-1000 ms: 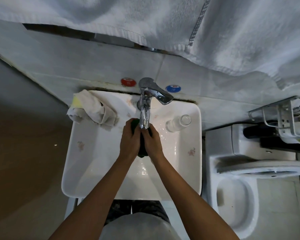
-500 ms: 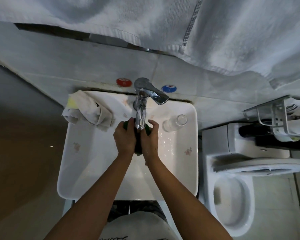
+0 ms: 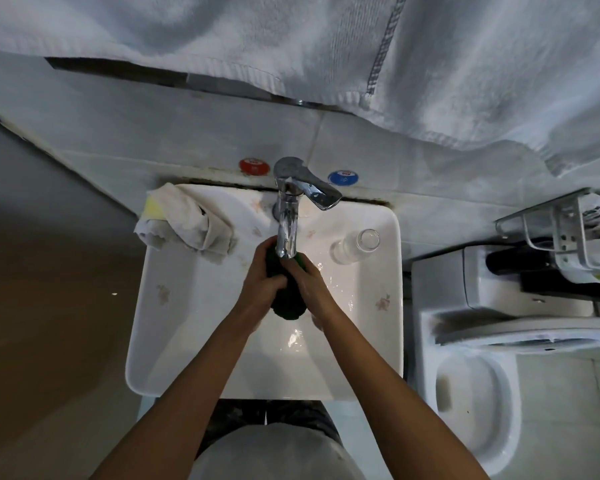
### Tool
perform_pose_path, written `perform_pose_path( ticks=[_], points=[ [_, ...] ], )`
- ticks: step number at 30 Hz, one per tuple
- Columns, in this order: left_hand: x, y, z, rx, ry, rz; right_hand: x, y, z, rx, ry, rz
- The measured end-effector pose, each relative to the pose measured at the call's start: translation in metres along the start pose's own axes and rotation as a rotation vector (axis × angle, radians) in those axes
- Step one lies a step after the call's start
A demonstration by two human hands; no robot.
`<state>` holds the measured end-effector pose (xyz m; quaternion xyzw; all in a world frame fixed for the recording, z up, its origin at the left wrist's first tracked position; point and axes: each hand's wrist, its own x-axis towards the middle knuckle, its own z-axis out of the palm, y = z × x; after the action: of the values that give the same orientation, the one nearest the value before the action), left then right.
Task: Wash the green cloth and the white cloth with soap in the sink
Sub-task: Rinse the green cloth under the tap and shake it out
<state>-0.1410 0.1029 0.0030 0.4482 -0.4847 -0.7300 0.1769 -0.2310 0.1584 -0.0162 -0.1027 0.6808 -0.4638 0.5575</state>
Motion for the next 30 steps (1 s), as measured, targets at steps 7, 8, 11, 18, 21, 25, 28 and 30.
perform_pose_path(
  ticks=[7, 8, 11, 18, 21, 25, 28, 30],
  points=[
    [0.006, -0.01, 0.009, -0.071, 0.157, -0.172, 0.006, 0.001, 0.012, 0.124, 0.237, -0.194],
    [0.008, -0.012, 0.01, -0.037, 0.196, -0.213, 0.007, -0.001, 0.014, 0.19, 0.254, -0.192],
    [0.009, -0.008, 0.018, -0.131, 0.303, -0.249, 0.011, -0.005, 0.019, 0.341, 0.249, -0.15],
    [0.016, -0.005, 0.022, -0.088, 0.4, -0.145, 0.01, -0.001, 0.032, 0.138, 0.198, -0.163],
    [0.017, -0.011, 0.023, 0.004, 0.457, -0.155, 0.012, 0.003, 0.035, 0.077, 0.257, -0.137],
    [0.017, -0.012, 0.023, 0.184, 0.515, -0.115, 0.011, 0.006, 0.035, 0.063, 0.333, -0.134],
    [0.014, -0.009, 0.023, 0.402, 0.52, -0.047, 0.013, 0.007, 0.031, 0.004, 0.411, -0.167],
    [0.014, -0.012, 0.023, 0.426, 0.516, -0.041, 0.014, 0.007, 0.03, -0.006, 0.461, -0.171]
  ],
)
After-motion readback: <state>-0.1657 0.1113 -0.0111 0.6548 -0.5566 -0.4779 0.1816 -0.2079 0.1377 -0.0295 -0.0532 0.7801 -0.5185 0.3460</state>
